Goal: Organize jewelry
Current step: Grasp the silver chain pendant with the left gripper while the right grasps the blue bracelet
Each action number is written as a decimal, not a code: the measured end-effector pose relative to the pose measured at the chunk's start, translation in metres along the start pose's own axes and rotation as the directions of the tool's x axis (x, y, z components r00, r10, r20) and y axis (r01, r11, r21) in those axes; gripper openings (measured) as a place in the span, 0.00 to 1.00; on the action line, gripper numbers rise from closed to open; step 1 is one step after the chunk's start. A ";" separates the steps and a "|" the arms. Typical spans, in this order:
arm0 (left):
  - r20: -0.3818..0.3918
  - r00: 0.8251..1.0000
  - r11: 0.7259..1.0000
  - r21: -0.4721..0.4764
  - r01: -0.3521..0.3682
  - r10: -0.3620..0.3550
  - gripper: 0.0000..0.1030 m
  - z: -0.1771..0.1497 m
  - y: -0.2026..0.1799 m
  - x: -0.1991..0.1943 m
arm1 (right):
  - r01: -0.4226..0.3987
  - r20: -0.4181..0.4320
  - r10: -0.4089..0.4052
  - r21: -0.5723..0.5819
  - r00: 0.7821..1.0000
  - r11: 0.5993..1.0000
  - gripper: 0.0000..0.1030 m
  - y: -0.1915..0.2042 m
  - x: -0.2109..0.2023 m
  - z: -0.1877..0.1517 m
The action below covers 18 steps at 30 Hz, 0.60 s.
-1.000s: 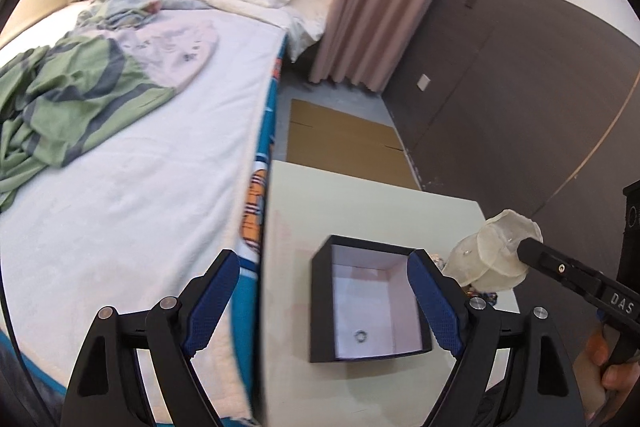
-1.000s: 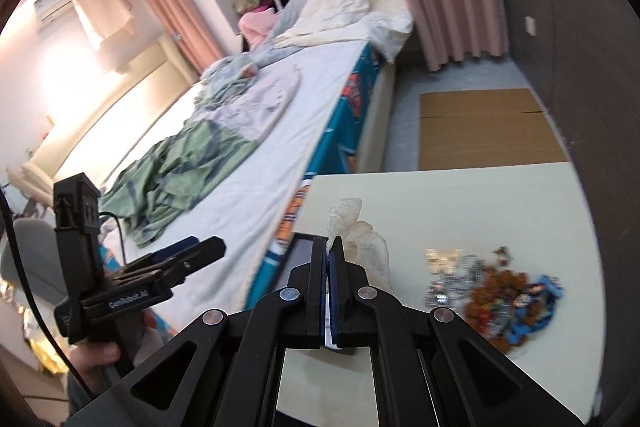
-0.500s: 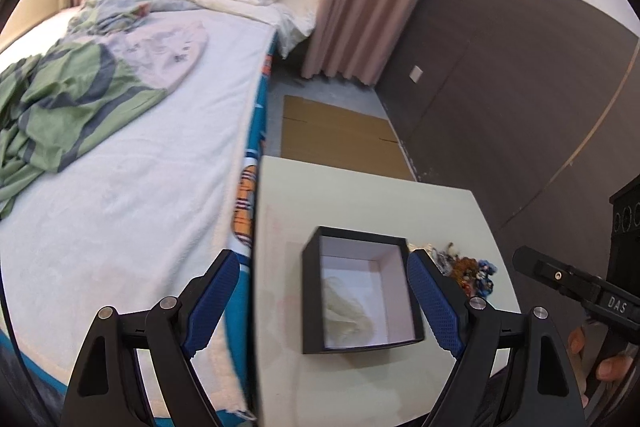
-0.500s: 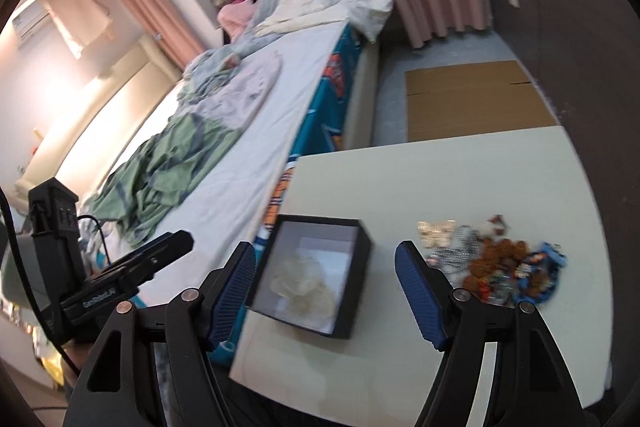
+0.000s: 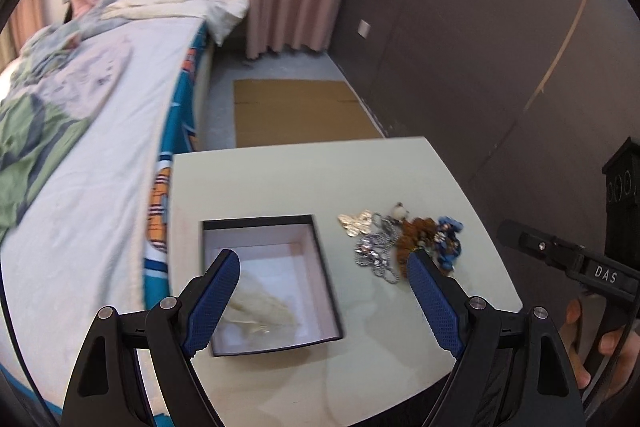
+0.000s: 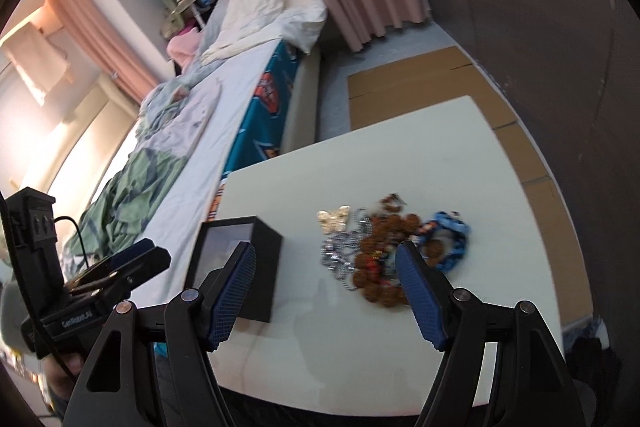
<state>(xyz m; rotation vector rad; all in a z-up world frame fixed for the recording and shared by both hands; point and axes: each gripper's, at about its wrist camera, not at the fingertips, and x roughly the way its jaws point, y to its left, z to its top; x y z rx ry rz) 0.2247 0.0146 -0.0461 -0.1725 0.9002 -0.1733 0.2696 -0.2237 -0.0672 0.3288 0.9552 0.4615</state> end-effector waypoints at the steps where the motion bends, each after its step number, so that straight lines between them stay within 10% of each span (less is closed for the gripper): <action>1: -0.012 1.000 1.000 0.007 0.004 -0.004 0.84 0.001 -0.004 0.003 | -0.001 0.003 0.001 0.010 1.000 1.000 0.71 -0.004 -0.001 0.000; 18: -0.256 0.964 0.993 0.111 -0.050 0.078 0.46 0.017 -0.065 0.083 | 0.036 0.035 -0.043 0.176 0.998 0.984 0.71 -0.078 -0.018 -0.015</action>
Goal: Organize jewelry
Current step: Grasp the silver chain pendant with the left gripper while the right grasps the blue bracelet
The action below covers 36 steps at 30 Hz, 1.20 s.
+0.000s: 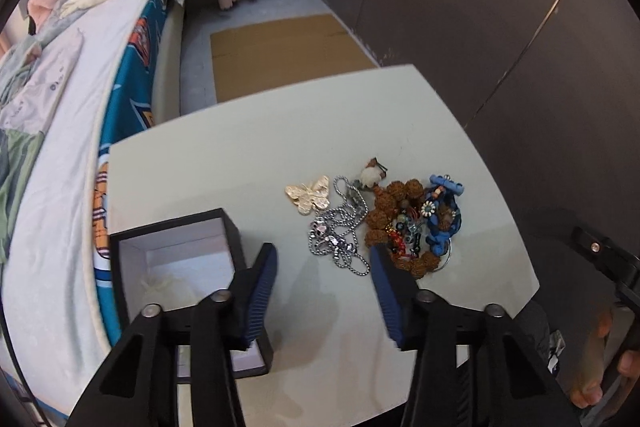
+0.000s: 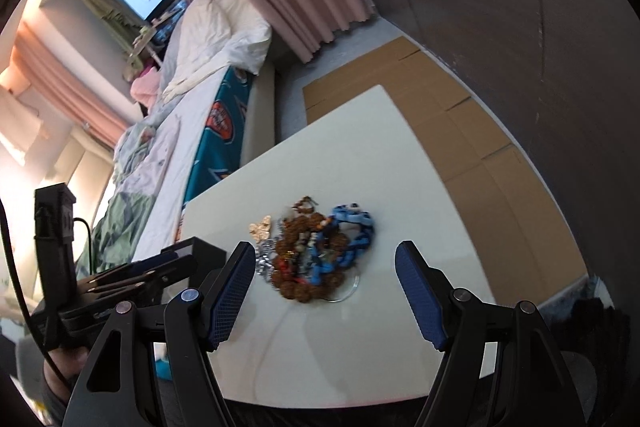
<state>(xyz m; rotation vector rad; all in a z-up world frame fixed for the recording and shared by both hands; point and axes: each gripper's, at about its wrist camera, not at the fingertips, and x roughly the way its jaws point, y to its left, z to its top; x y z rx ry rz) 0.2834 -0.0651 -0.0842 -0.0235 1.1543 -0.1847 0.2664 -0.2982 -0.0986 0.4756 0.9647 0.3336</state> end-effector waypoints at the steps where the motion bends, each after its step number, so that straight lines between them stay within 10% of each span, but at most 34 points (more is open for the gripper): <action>1: -0.013 1.000 1.000 0.005 -0.007 0.007 0.46 0.002 -0.002 0.004 | -0.001 0.001 0.001 0.008 1.000 1.000 0.71 -0.003 0.000 -0.001; 27: -0.182 0.981 0.997 0.015 -0.072 0.073 0.39 0.019 -0.012 0.096 | 0.019 -0.033 -0.016 0.102 0.999 0.995 0.71 -0.044 0.014 -0.014; 36: -0.144 0.988 0.998 0.029 -0.053 0.057 0.18 0.017 -0.009 0.088 | -0.038 -0.111 0.053 0.136 0.992 0.990 0.69 -0.036 0.046 -0.006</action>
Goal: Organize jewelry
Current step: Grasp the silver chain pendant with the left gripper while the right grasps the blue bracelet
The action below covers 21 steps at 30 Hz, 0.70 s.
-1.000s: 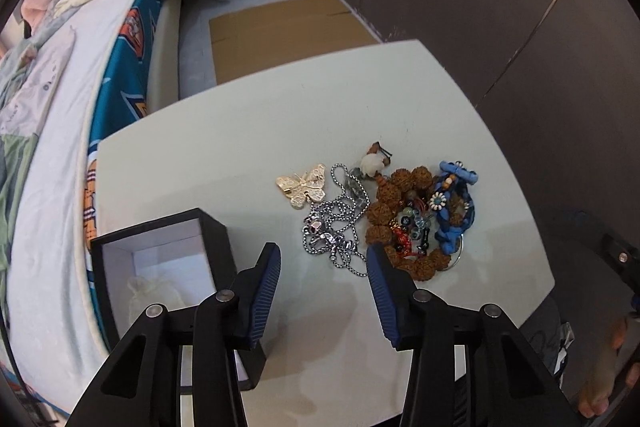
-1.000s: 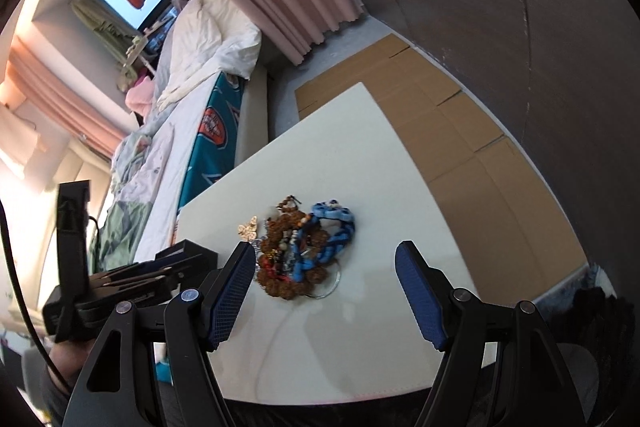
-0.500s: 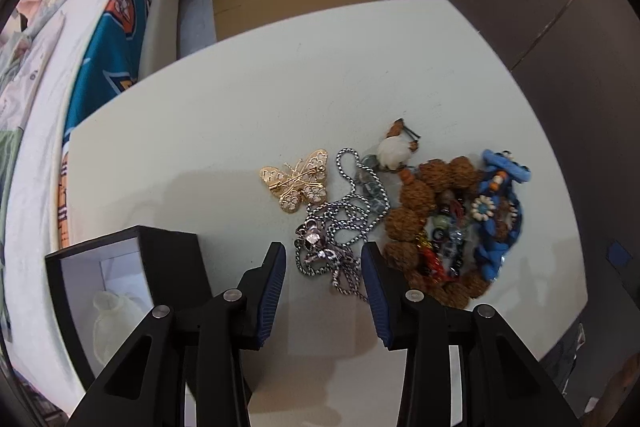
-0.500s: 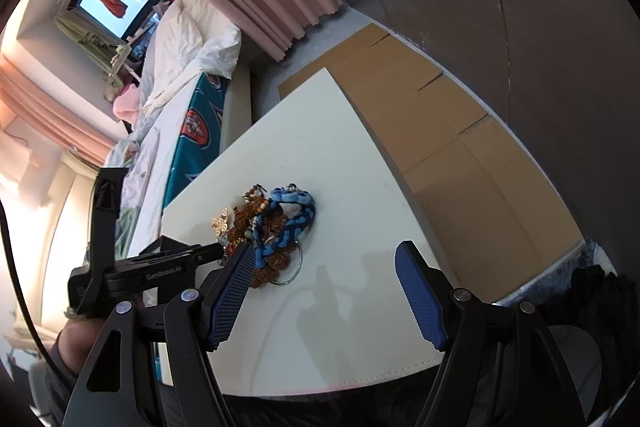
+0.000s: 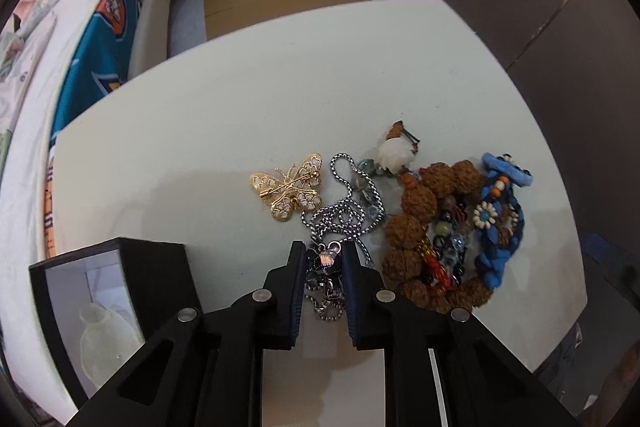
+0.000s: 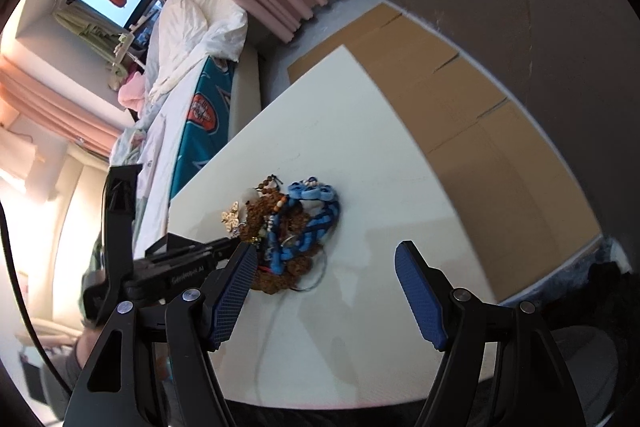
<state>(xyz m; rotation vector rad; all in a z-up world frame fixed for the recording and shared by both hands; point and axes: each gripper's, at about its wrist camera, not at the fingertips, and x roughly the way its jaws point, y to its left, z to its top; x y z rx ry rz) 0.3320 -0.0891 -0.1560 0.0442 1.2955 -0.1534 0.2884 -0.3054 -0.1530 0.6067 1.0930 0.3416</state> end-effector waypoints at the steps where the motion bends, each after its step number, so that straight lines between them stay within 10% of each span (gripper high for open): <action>1: 0.017 1.000 1.000 0.008 -0.003 0.003 0.18 -0.001 -0.001 -0.005 | -0.005 -0.008 0.005 0.008 1.000 1.000 0.67 0.000 0.004 0.001; 14: 0.151 0.988 1.000 -0.001 0.031 -0.030 0.18 -0.012 0.014 -0.071 | 0.017 -0.089 -0.012 0.058 0.996 0.998 0.43 0.011 0.051 0.004; 17: 0.176 0.984 0.999 -0.007 0.035 -0.033 0.18 -0.015 0.020 -0.083 | 0.022 -0.089 -0.021 0.001 0.996 1.000 0.07 0.019 0.053 0.003; 21: 0.213 0.976 0.999 -0.021 0.042 -0.037 0.18 -0.020 0.028 -0.097 | 0.024 -0.041 -0.027 -0.067 0.999 0.997 0.02 0.034 0.039 0.002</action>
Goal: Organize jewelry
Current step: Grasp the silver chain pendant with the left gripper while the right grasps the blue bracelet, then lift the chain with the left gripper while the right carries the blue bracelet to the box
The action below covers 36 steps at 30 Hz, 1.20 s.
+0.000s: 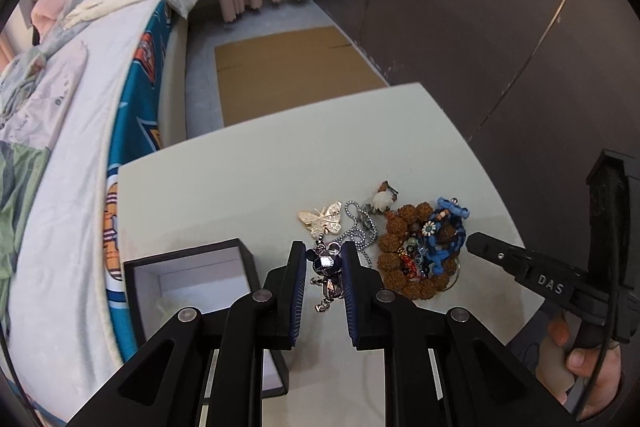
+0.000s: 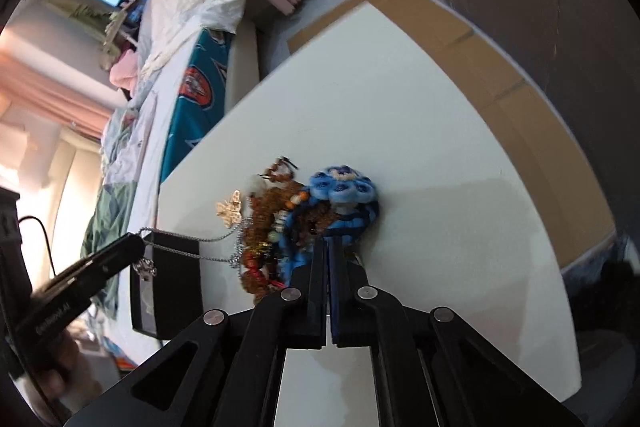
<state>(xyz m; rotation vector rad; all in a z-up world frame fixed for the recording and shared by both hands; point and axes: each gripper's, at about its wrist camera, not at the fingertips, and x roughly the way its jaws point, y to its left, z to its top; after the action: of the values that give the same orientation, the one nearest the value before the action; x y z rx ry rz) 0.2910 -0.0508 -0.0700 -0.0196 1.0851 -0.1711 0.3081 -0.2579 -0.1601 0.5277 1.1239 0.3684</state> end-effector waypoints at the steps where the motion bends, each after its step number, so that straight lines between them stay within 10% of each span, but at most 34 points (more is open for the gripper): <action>1: 0.009 1.000 1.000 -0.004 -0.001 0.001 0.18 -0.002 0.000 -0.005 | -0.003 0.012 0.004 -0.013 1.000 1.000 0.02 0.004 -0.005 0.000; 23: 0.261 0.965 0.999 -0.003 0.037 -0.035 0.18 -0.006 0.022 -0.127 | -0.030 0.154 0.054 -0.154 0.987 0.988 0.03 0.077 -0.077 -0.003; 27: 0.291 0.956 0.999 0.002 0.033 -0.032 0.18 -0.005 0.025 -0.143 | 0.005 0.083 -0.001 -0.038 0.997 0.999 0.45 0.041 -0.042 -0.001; 36: 0.334 0.942 1.000 0.009 0.012 -0.014 0.18 0.001 0.032 -0.166 | 0.040 -0.009 -0.039 0.115 0.999 0.993 0.48 -0.006 0.009 -0.002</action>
<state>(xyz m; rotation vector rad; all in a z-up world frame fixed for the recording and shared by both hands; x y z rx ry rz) 0.2203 0.0054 0.0728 -0.0480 0.7447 -0.1764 0.3102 -0.2583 -0.1707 0.6054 1.1656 0.2719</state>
